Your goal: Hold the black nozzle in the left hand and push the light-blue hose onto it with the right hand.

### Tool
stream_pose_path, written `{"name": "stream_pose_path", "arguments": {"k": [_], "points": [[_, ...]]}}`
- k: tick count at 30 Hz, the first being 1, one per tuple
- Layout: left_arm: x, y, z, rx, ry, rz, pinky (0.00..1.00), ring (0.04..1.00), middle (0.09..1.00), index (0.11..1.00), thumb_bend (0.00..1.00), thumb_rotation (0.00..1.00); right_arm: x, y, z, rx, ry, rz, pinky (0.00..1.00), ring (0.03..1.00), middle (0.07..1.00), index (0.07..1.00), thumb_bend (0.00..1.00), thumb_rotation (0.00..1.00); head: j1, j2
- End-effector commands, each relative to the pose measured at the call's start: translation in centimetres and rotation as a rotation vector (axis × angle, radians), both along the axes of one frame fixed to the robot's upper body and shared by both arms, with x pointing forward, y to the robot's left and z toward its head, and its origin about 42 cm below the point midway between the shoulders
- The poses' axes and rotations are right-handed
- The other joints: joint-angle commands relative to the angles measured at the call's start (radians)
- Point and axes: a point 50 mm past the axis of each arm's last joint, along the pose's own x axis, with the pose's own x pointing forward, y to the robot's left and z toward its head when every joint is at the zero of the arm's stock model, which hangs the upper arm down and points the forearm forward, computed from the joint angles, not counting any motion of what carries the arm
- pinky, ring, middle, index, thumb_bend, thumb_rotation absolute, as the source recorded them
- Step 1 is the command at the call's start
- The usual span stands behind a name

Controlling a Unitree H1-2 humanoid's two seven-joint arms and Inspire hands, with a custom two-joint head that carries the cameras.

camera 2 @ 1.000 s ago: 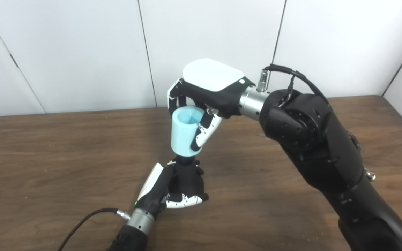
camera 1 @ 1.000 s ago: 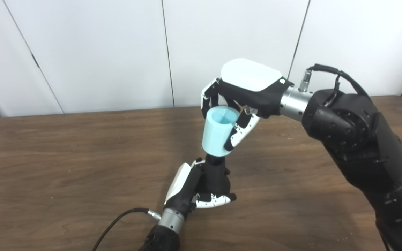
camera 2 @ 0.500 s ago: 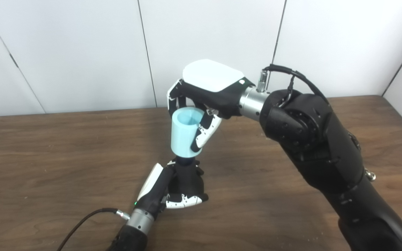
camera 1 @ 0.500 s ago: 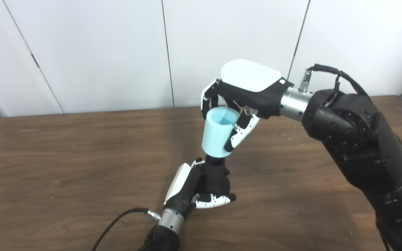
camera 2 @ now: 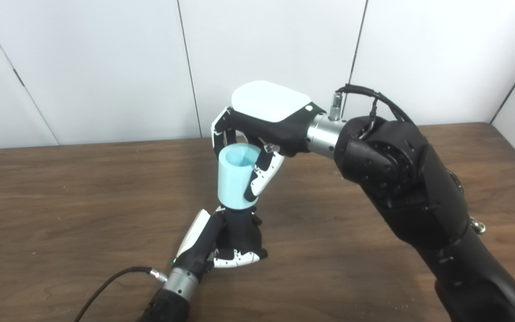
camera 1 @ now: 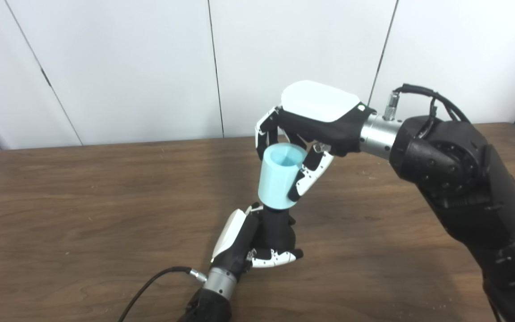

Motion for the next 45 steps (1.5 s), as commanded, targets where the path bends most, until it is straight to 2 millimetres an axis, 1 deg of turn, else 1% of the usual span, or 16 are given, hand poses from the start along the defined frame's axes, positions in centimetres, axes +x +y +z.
{"name": "stream_pose_path", "arguments": {"k": [1,4,5,7,9,14,15,19,22,28,30,32,37,45], "points": [[-1.3,0.6,-2.6,0.04,0.081,0.017,1.0,0.877,0.788,0.488,0.51,0.07,-0.6,-0.2,2.1,0.008,-0.092,0.018,0.17,0.245,0.471,0.481,0.53,0.0,0.001,0.001],[-1.3,0.6,-2.6,0.041,0.081,0.017,1.0,0.877,0.788,0.488,0.51,0.07,-0.7,-0.2,2.1,0.007,-0.091,0.019,0.17,0.246,0.471,0.48,0.53,0.0,0.002,0.001],[-1.4,0.3,-2.6,0.042,0.079,0.015,1.0,0.877,0.788,0.488,0.51,0.07,-0.6,-0.4,2.1,0.0,-0.09,0.021,0.17,0.246,0.471,0.48,0.53,0.0,0.049,0.001],[-1.5,-0.1,-2.5,0.044,0.076,0.014,1.0,0.877,0.787,0.488,0.51,0.07,-0.6,-0.8,2.0,-0.008,-0.089,0.025,0.18,0.259,0.41,0.501,0.52,0.0,0.057,0.001],[-1.5,-0.4,-2.5,0.047,0.076,0.013,1.0,0.877,0.787,0.488,0.51,0.07,-0.5,-1.2,2.1,-0.01,-0.089,0.025,0.18,0.257,0.397,0.504,0.52,0.0,0.077,-0.002],[-1.4,-0.7,-2.7,0.052,0.076,0.015,1.0,0.869,0.786,0.488,0.51,0.07,-0.5,-1.5,2.1,-0.013,-0.09,0.025,0.18,0.269,0.399,0.51,0.52,0.0,0.082,-0.003],[-1.3,-0.8,-2.7,0.054,0.076,0.015,1.0,0.868,0.786,0.488,0.51,0.07,-0.5,-1.7,2.0,-0.011,-0.089,0.023,0.18,0.269,0.399,0.51,0.52,0.0,0.105,-0.004],[-1.3,-1.1,-2.7,0.06,0.077,0.018,1.0,0.855,0.782,0.488,0.51,0.07,-0.4,-2.0,1.9,-0.007,-0.086,0.02,0.19,0.282,0.405,0.513,0.52,0.0,0.12,-0.003],[-1.3,-1.2,-2.6,0.06,0.079,0.02,1.0,0.858,0.782,0.488,0.51,0.07,-0.5,-2.0,1.9,-0.005,-0.088,0.02,0.21,0.299,0.414,0.515,0.52,0.0,0.119,-0.002],[-1.4,-1.0,-2.7,0.065,0.085,0.02,1.0,0.859,0.781,0.488,0.51,0.07,-0.5,-1.7,1.8,-0.001,-0.085,0.018,0.21,0.301,0.413,0.515,0.52,0.0,0.101,-0.004],[-1.4,-0.7,-2.8,0.066,0.088,0.02,1.0,0.856,0.781,0.488,0.51,0.07,-0.5,-1.5,1.6,0.006,-0.081,0.02,0.21,0.289,0.406,0.513,0.52,0.0,0.08,-0.008],[-1.4,-0.5,-2.8,0.066,0.088,0.02,1.0,0.847,0.779,0.488,0.51,0.07,-0.6,-1.3,1.4,0.01,-0.08,0.023,0.2,0.272,0.397,0.51,0.52,0.0,0.076,-0.009],[-1.5,-0.1,-2.7,0.062,0.086,0.019,1.0,0.84,0.779,0.488,0.51,0.07,-0.7,-0.7,0.9,0.013,-0.083,0.025,0.21,0.297,0.412,0.514,0.52,0.0,0.069,-0.009],[-1.6,0.1,-2.9,0.062,0.082,0.015,1.0,0.839,0.779,0.487,0.51,0.07,-0.8,-0.2,0.7,0.024,-0.087,0.033,0.22,0.297,0.408,0.513,0.52,0.0,0.064,-0.006]]}}
